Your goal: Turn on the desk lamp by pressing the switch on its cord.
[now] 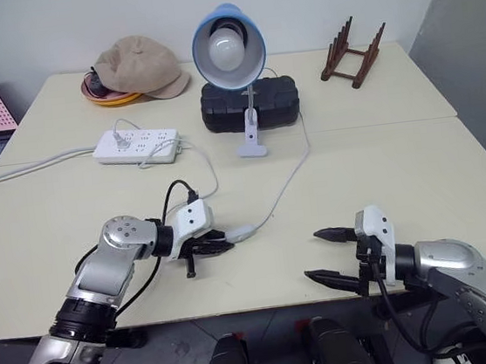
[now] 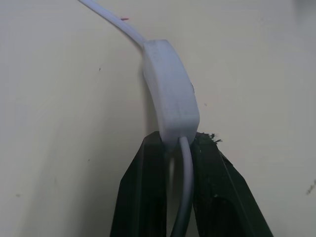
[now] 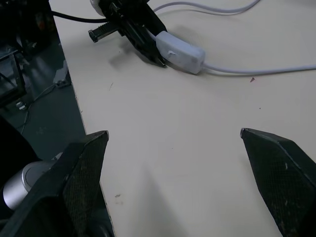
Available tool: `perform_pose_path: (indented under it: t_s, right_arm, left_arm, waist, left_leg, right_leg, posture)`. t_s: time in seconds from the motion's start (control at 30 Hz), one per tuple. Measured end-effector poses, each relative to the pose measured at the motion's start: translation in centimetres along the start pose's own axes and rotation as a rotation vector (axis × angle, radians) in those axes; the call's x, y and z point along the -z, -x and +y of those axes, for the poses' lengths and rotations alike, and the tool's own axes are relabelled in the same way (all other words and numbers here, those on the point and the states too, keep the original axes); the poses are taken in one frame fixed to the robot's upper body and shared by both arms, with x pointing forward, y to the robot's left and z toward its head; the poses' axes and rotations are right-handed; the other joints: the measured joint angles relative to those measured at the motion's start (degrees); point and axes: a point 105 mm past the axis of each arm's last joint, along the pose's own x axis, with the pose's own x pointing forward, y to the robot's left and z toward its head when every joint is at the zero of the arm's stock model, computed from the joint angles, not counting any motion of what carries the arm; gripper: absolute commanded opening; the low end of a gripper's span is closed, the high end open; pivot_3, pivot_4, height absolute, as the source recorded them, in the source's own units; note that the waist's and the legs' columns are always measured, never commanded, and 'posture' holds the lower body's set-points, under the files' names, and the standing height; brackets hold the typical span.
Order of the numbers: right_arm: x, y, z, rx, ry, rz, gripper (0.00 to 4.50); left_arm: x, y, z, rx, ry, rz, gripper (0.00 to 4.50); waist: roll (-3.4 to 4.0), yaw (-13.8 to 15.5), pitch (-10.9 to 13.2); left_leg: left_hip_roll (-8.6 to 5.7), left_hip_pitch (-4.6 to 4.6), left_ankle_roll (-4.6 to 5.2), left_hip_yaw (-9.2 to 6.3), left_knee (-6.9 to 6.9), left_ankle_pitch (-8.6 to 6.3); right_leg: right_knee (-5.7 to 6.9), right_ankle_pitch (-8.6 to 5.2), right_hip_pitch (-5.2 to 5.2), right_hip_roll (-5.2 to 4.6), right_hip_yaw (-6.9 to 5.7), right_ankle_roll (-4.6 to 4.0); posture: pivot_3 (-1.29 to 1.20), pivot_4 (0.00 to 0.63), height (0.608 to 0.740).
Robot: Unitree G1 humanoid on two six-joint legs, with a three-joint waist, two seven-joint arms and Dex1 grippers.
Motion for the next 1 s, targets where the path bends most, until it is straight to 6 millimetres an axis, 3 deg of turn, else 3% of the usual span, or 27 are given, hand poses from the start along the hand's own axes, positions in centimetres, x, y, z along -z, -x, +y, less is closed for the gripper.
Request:
perform_pose_path:
  t_s: [0.1,0.23,0.37,0.53,0.77,1.0]
  right_arm:
    - [-1.0,0.1,-0.4,0.026,-0.168,-0.104,4.5]
    - [-1.5,0.4,-0.9,0.042,-0.395,-0.206,4.5]
    - [-4.0,0.0,-0.7,-0.007,-0.637,-0.419,4.5]
    - [-7.5,-0.4,0.3,-0.126,-0.766,-0.538,4.5]
    - [-9.3,-2.0,1.3,-0.183,-0.779,-0.523,4.5]
    - [-9.6,-3.0,2.1,-0.224,-0.766,-0.487,4.5]
  left_arm:
    - [-3.6,0.0,-0.4,0.086,0.329,-0.195,0.31]
    - [-7.0,1.5,-1.3,0.188,0.522,-0.336,0.31]
    - [-8.0,1.2,-2.8,0.302,0.663,-0.404,0.31]
    - [-8.9,1.4,-4.5,0.385,0.709,-0.437,0.31]
    - [-9.3,1.2,-5.3,0.423,0.736,-0.45,0.31]
    - [-9.7,1.0,-5.8,0.452,0.746,-0.466,0.31]
  waist:
    - [-0.01,-0.01,0.0]
    - [0.0,-0.24,0.0]
    - [0.01,-0.64,0.0]
    - [0.0,-1.0,0.0]
    - [0.0,-1.01,0.0]
    - [0.01,-0.99,0.0]
  left_leg:
    - [0.0,-0.04,0.0,-0.13,0.11,0.0]
    - [0.0,0.07,0.0,-0.15,0.1,0.0]
    - [0.02,0.08,0.01,-0.21,0.08,0.0]
    - [0.01,0.12,0.01,-0.23,0.09,0.0]
    - [0.01,0.11,0.01,-0.24,0.09,0.0]
    - [0.01,0.09,0.01,-0.24,0.08,0.0]
  right_leg:
    - [0.03,0.18,0.03,0.02,-0.12,0.31]
    - [0.03,0.18,0.14,0.04,-0.11,0.31]
    - [0.05,0.19,0.16,0.06,-0.13,0.31]
    - [0.04,0.19,0.21,0.06,-0.13,0.31]
    - [0.01,0.19,0.22,0.07,-0.13,0.31]
    - [-0.02,0.19,0.21,0.07,-0.13,0.3]
  posture:
    - [0.0,0.15,0.74]
    - [0.0,0.15,0.74]
    - [0.0,0.15,0.74]
    - [0.0,0.15,0.74]
    - [0.0,0.15,0.74]
    - [0.0,0.15,0.74]
